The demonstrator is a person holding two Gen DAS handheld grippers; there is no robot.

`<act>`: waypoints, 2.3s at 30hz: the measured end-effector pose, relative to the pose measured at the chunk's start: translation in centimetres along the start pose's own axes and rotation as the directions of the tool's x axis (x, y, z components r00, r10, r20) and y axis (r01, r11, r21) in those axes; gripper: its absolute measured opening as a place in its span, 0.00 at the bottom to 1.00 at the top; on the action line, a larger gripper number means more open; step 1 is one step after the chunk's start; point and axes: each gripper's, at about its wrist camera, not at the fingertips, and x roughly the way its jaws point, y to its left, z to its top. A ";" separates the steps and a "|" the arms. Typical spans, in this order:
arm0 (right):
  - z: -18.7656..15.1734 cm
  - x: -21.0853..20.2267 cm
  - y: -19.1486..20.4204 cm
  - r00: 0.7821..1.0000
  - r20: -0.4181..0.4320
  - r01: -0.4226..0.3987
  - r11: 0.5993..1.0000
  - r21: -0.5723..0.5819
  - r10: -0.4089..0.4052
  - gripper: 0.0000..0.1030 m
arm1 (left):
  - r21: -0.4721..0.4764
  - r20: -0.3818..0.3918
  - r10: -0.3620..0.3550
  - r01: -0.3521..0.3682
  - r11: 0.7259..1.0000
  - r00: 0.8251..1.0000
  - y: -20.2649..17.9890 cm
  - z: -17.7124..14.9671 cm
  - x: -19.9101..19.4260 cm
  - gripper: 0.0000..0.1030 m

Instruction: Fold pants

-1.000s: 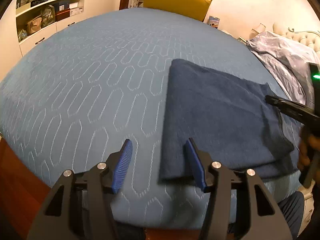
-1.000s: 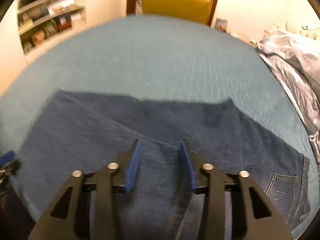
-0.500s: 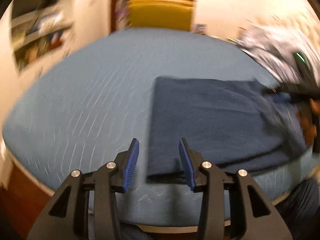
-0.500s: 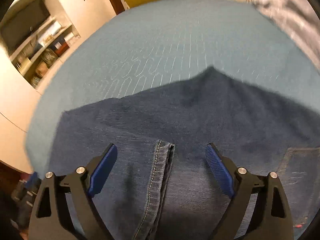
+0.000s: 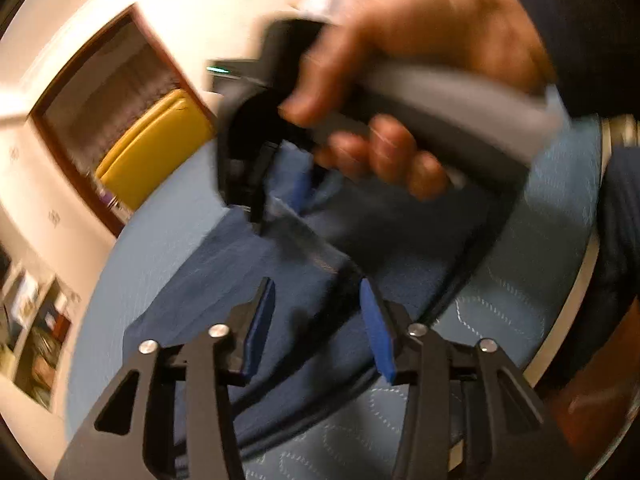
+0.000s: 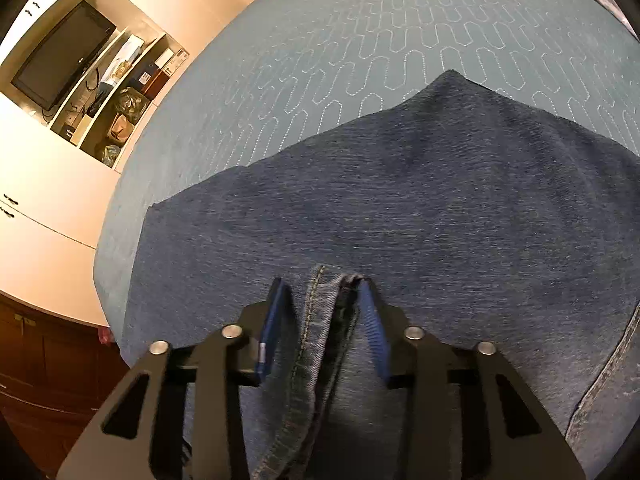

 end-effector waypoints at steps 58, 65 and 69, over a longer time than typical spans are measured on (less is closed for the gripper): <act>-7.6 4.1 12.5 0.908 0.174 0.409 0.897 -0.167 -0.382 0.95 | -0.891 -0.100 -0.083 -0.052 0.452 0.991 23.5 -17.0 -5.4 0.84; -8.5 4.0 11.9 0.910 0.209 0.395 0.902 -0.177 -0.358 0.96 | -0.968 0.028 -0.279 0.095 0.232 0.960 23.7 -22.4 -3.6 0.57; -8.6 4.0 11.8 0.911 0.204 0.396 0.901 -0.179 -0.359 0.96 | -0.975 0.077 -0.306 0.137 0.178 0.949 23.7 -22.5 -2.7 0.54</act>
